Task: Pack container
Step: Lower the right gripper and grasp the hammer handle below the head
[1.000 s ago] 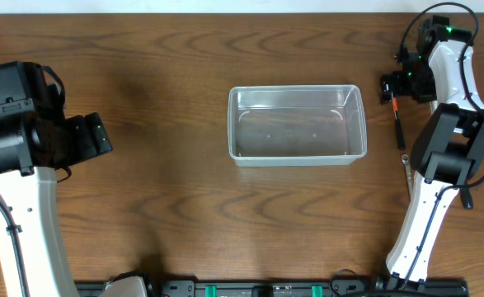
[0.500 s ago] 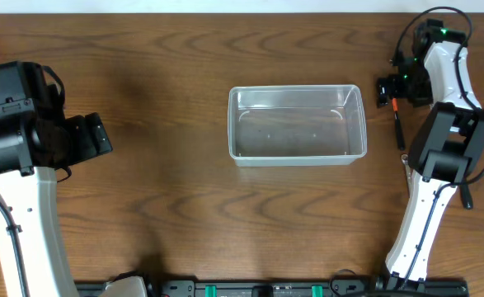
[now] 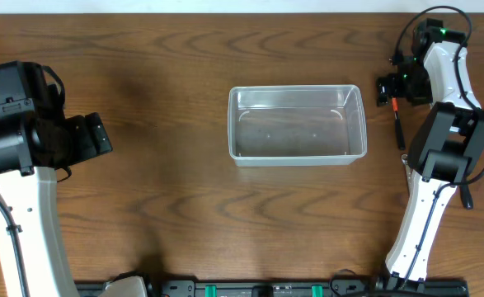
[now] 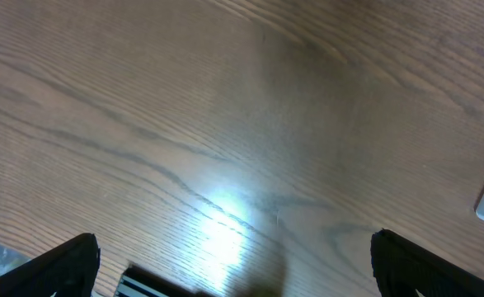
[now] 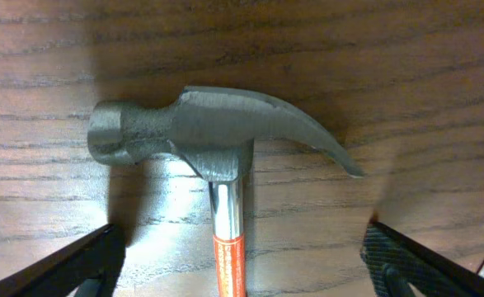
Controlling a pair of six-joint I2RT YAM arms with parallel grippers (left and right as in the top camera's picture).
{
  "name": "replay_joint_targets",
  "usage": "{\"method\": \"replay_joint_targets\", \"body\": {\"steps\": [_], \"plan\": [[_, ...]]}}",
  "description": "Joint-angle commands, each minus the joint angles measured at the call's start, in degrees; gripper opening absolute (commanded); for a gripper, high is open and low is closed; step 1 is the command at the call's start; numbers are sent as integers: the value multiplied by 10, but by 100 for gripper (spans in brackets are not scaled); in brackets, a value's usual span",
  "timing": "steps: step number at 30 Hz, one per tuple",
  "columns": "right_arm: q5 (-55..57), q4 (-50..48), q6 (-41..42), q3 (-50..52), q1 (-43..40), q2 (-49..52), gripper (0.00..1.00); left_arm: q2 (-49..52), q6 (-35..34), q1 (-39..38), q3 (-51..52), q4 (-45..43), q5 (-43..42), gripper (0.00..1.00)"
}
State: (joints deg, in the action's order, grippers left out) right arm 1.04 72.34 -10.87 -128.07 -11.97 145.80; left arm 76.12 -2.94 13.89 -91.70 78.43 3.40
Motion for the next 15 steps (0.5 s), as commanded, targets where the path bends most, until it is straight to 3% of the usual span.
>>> {"method": "replay_joint_targets", "body": {"steps": [1, 6, 11, 15], "plan": [[0, -4, 5, 0, 2, 16, 89, -1, 3, 3, -6, 2, 1, 98], [1, -7, 5, 0, 2, 16, 83, -1, 3, 3, -6, 2, 1, 98], [1, -10, 5, 0, 2, 16, 59, -1, 3, 3, -6, 2, 1, 98], [1, -11, 5, 0, 2, 16, 52, -1, 3, 3, -6, 2, 1, 98]]}}
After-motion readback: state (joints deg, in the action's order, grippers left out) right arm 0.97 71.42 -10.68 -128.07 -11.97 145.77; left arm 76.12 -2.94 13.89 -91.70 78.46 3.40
